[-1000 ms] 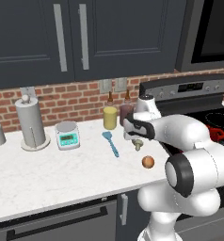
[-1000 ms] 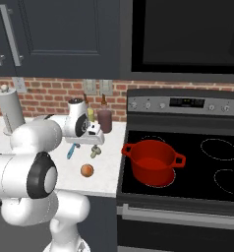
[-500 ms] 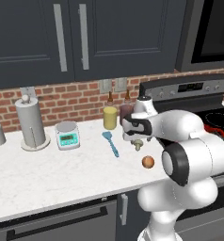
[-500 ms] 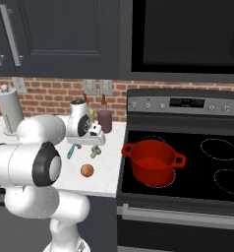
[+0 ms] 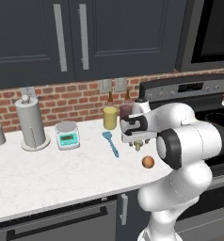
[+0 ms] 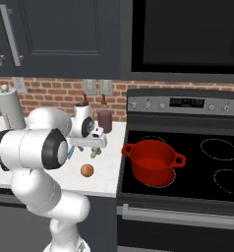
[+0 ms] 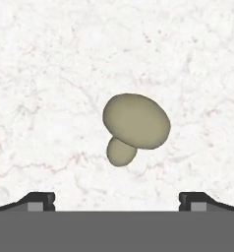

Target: Put the onion and mushroom in the pot. Retrieve the spatula and lightly stir the vegetables in the pot.

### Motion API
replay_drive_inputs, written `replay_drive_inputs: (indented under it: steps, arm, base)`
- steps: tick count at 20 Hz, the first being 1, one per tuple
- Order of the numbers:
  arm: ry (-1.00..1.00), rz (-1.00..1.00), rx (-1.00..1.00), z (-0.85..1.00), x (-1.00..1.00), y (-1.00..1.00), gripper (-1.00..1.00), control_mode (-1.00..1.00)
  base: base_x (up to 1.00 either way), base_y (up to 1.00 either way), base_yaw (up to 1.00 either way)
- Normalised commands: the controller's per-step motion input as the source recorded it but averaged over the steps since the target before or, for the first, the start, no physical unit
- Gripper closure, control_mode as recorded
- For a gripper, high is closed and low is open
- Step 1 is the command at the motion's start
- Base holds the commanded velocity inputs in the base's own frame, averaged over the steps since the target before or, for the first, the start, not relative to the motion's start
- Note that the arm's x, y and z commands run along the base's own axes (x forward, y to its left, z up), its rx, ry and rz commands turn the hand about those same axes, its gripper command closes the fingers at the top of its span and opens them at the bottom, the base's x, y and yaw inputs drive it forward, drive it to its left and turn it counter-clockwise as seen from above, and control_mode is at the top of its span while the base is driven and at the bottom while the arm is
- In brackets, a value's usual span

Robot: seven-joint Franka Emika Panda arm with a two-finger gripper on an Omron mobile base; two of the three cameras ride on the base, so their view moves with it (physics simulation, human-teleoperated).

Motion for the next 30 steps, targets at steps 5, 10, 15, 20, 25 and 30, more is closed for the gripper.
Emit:
replay_drive_inputs:
  steps: [5, 10, 15, 20, 25, 30]
  arm:
    - [0.10, 0.00, 0.00, -0.14, 0.30, 0.00, -1.00, -1.00]
    - [0.10, 0.00, 0.00, -0.12, 0.24, 0.00, -1.00, -1.00]
    - [0.10, 0.00, 0.00, -0.14, 0.21, 0.00, -1.00, -1.00]
    - [0.06, 0.00, 0.00, -0.16, 0.05, -0.05, -1.00, -1.00]
    - [0.03, 0.00, 0.00, -0.24, 0.00, -0.11, -1.00, -1.00]
    - [0.02, 0.00, 0.00, -0.36, 0.00, -0.11, -1.00, -1.00]
  base:
    - [0.00, 0.00, 0.00]
    - [0.00, 0.00, 0.00]
    - [0.00, 0.00, 0.00]
    - [0.00, 0.00, 0.00]
    - [0.00, 0.00, 0.00]
    - [0.00, 0.00, 0.00]
